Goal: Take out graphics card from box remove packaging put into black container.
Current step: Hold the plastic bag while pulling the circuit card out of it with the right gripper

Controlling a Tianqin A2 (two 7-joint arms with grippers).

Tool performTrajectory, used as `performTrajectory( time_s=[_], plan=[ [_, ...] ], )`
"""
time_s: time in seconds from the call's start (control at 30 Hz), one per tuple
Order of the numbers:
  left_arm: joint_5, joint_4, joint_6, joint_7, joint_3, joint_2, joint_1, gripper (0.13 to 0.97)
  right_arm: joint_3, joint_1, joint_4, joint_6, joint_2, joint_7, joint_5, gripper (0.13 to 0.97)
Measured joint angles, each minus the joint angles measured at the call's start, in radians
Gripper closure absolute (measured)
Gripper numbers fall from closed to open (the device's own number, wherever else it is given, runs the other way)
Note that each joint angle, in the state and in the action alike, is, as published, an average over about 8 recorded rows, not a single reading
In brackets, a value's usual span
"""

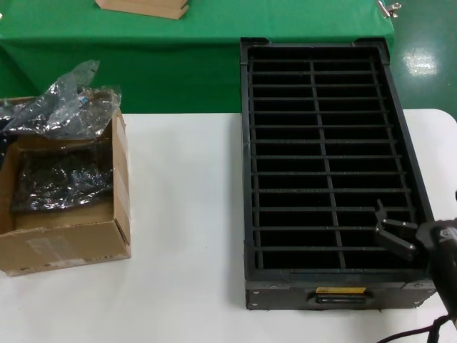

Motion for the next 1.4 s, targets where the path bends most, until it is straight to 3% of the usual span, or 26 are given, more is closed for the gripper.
performTrajectory(
  time_s=[0.37,0.77,1.03,1.4],
  plan=[
    [-0.037,0.026,0.074,0.058,-0.031,0.0,0.017,0.954,-0.257,0.116,0.06,0.183,0.162,-0.155,0.225,0.129],
    [-0.056,0.053,0.134,0.089,-0.036,0.005,0.016,0.954,-0.55,0.406,-0.002,0.235,0.224,-0.314,0.437,0.129],
    [-0.058,-0.002,0.142,0.085,-0.04,0.002,0.055,0.954,-0.689,0.594,-0.13,0.164,0.177,-0.323,0.467,0.129],
    [-0.057,-0.084,0.139,0.075,-0.041,0.009,0.102,0.954,-0.803,0.763,-0.289,0.049,0.08,-0.246,0.408,0.136]
  ],
)
